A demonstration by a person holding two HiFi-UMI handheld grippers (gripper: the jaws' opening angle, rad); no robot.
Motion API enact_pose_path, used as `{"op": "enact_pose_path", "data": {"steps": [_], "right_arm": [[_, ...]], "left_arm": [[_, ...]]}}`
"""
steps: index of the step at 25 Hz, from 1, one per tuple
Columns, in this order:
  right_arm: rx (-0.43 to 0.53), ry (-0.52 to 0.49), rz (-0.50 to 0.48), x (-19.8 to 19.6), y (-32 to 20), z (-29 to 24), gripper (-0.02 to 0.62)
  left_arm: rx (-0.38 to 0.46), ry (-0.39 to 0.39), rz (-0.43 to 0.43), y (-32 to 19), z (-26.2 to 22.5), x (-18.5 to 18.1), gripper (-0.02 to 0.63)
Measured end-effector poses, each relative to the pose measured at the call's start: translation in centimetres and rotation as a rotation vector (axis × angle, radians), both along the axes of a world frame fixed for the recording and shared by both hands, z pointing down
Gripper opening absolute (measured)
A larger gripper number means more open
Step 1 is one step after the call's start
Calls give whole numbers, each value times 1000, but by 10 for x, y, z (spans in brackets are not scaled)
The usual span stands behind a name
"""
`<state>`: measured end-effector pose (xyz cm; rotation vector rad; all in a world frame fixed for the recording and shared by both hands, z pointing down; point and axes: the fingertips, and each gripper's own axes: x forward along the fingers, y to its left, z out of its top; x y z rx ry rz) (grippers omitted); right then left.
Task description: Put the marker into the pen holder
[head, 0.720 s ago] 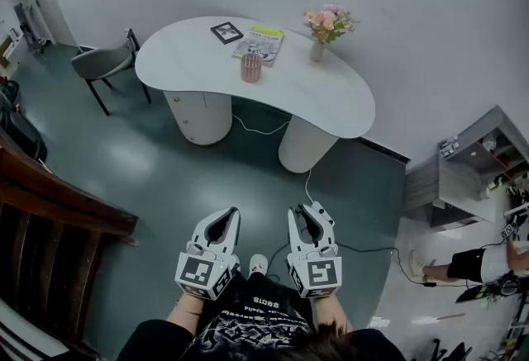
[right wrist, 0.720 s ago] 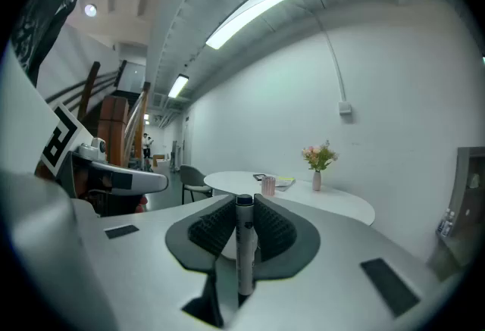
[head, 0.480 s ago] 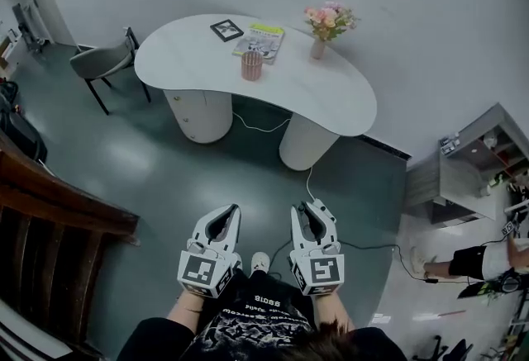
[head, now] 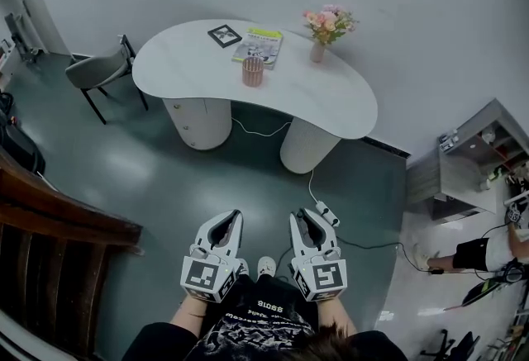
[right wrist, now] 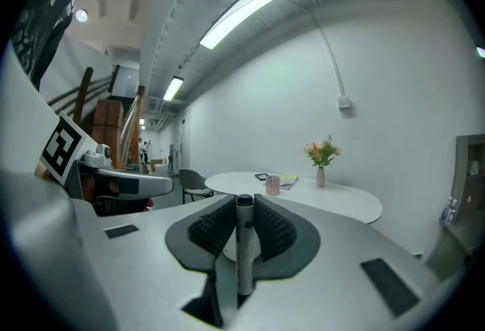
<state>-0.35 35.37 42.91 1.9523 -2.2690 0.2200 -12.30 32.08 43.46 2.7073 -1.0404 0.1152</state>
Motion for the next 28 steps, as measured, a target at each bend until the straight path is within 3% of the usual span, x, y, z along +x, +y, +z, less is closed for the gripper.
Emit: {"op": "enact_pose_path", "data": {"steps": [7, 17, 28], "right_arm": [[10, 51, 1, -19, -18, -6, 91], [56, 127, -94, -29, -50, -3, 91], [39, 99, -191, 18, -137, 8, 91]], "left_arm": [[7, 14, 15, -15, -6, -16, 25], [-24, -16, -76, -40, 16, -33, 25], [3, -44, -128, -111, 20, 21, 25]]}}
